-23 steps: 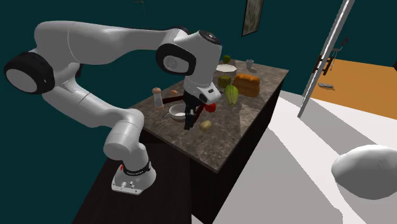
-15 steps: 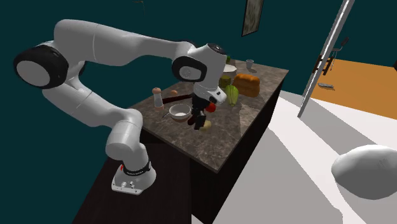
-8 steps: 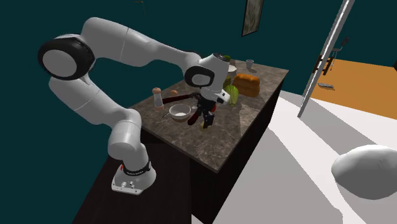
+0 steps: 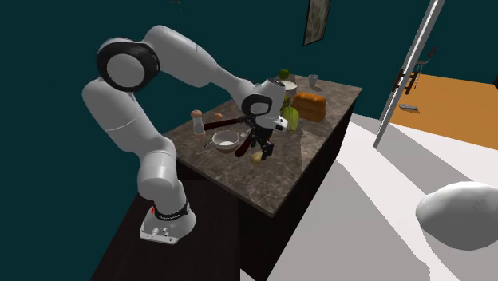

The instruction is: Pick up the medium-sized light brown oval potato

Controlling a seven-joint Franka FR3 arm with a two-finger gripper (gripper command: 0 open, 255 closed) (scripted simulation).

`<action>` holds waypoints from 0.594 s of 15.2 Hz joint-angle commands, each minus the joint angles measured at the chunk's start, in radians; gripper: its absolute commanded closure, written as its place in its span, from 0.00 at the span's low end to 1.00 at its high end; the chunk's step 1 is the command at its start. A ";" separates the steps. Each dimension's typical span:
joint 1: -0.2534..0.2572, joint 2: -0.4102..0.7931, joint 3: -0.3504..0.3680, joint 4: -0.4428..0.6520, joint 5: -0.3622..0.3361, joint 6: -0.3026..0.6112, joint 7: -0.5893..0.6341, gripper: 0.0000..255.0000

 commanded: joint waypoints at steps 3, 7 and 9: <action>0.034 0.130 0.054 0.047 -0.034 0.100 0.016 0.00; 0.068 0.267 0.099 0.106 -0.100 0.188 0.048 0.00; 0.089 0.337 0.116 0.141 -0.143 0.226 0.070 0.00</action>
